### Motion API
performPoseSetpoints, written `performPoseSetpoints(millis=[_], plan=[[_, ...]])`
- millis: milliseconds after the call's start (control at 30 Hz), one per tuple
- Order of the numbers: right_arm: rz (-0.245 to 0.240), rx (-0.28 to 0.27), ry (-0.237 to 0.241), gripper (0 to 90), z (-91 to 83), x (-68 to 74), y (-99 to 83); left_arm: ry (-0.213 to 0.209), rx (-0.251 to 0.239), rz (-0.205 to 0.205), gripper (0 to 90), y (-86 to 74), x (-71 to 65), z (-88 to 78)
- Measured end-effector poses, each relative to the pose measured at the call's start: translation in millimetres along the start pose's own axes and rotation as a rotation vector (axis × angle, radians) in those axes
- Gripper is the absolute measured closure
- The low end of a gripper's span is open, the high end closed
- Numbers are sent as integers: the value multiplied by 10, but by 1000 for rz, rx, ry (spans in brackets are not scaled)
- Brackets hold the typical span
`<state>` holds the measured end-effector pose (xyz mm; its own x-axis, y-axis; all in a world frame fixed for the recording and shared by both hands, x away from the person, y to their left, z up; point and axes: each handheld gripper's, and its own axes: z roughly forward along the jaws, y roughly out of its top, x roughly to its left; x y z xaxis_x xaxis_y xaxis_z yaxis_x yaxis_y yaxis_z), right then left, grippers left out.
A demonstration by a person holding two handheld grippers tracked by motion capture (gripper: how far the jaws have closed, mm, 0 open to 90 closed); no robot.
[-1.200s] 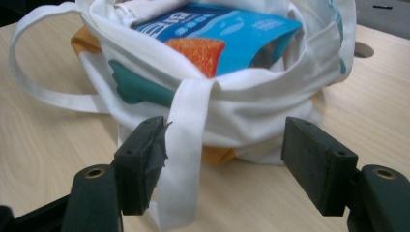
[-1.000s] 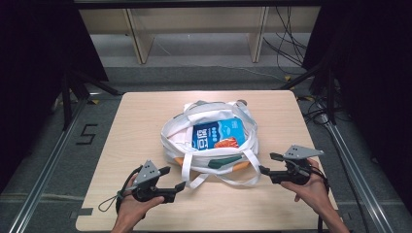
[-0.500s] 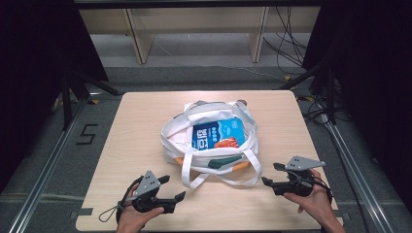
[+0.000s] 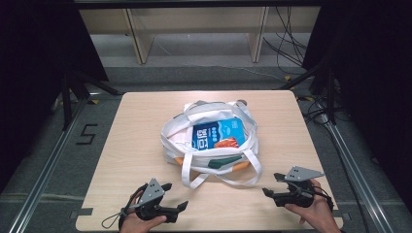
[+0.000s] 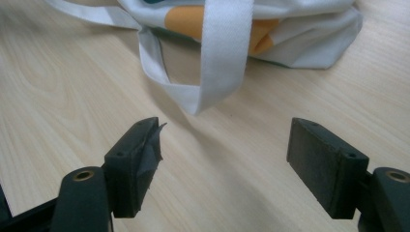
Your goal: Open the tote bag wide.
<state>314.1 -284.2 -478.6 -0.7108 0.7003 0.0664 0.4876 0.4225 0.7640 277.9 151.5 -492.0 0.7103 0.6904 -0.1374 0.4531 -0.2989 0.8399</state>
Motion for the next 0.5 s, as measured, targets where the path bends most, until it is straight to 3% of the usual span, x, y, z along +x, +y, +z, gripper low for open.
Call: performPoseSetpoints(millis=[33, 133, 167, 200, 233, 267, 400, 433, 467, 500], plan=[[-33, -7, -13, 288, 6, -27, -7, 1, 4, -1, 164, -4, -2, 5], [-8, 19, 0, 288, 18, -8, -21, 19, 20, 16, 167, -16, -6, 27], [-20, 25, 3, 288, 20, -12, -20, 21, 33, 31, 168, -17, 0, 24], [-36, 27, 14, 288, 30, -15, -17, 16, 20, 16, 167, -18, -11, 37], [4, 38, 8, 288, 19, 21, -22, 17, 34, 23, 167, -15, -8, 28], [-30, 19, 0, 288, 31, -5, -21, 17, 34, 23, 168, -15, -10, 29], [-31, 21, -4, 288, 35, -17, -24, 22, 30, 36, 168, -17, 4, 39], [-32, 23, -3, 288, 36, -20, -25, 33, 58, 57, 168, -13, 25, 22], [-35, 26, 3, 288, 40, -24, -26, 29, 49, 16, 168, -23, 6, 31], [-42, 27, -5, 288, 38, -33, -26, 33, 55, 28, 168, -21, 21, 32]])
